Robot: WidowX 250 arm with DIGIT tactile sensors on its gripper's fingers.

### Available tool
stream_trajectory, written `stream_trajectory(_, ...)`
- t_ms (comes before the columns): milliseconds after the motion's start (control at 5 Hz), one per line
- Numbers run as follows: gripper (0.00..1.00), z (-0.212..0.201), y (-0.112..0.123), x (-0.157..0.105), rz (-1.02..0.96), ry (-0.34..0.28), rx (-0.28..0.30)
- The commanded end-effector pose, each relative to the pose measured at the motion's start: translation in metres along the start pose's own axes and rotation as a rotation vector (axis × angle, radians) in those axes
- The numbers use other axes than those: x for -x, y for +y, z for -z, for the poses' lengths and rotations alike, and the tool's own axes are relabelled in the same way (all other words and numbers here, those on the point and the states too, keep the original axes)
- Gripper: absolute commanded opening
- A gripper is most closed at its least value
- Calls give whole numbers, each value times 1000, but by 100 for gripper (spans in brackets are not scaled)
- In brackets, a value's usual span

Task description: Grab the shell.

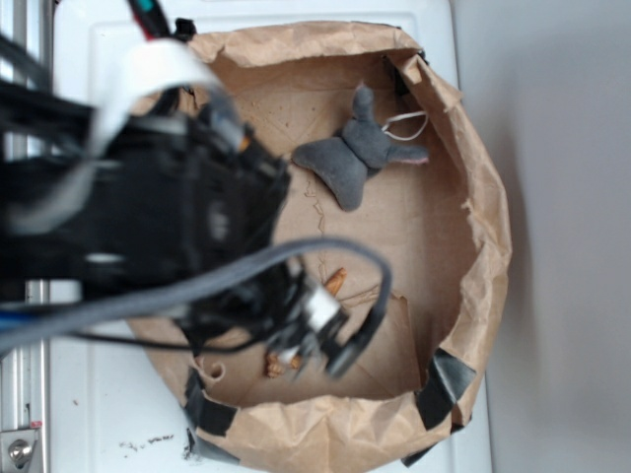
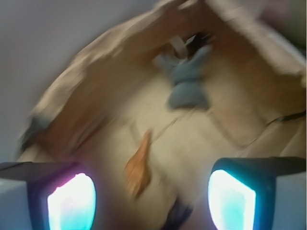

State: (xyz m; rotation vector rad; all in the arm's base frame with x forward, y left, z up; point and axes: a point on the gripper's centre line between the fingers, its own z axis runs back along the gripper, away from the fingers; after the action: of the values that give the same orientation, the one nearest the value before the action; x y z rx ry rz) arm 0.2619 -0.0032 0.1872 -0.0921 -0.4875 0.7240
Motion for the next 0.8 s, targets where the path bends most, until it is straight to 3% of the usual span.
stream_trajectory(0, 100, 11, -1, -18, -30, 86, -38)
stream_trajectory(400, 100, 11, -1, -18, -30, 86, -38)
stream_trajectory(600, 100, 30, 4, -7, 1, 30, -15)
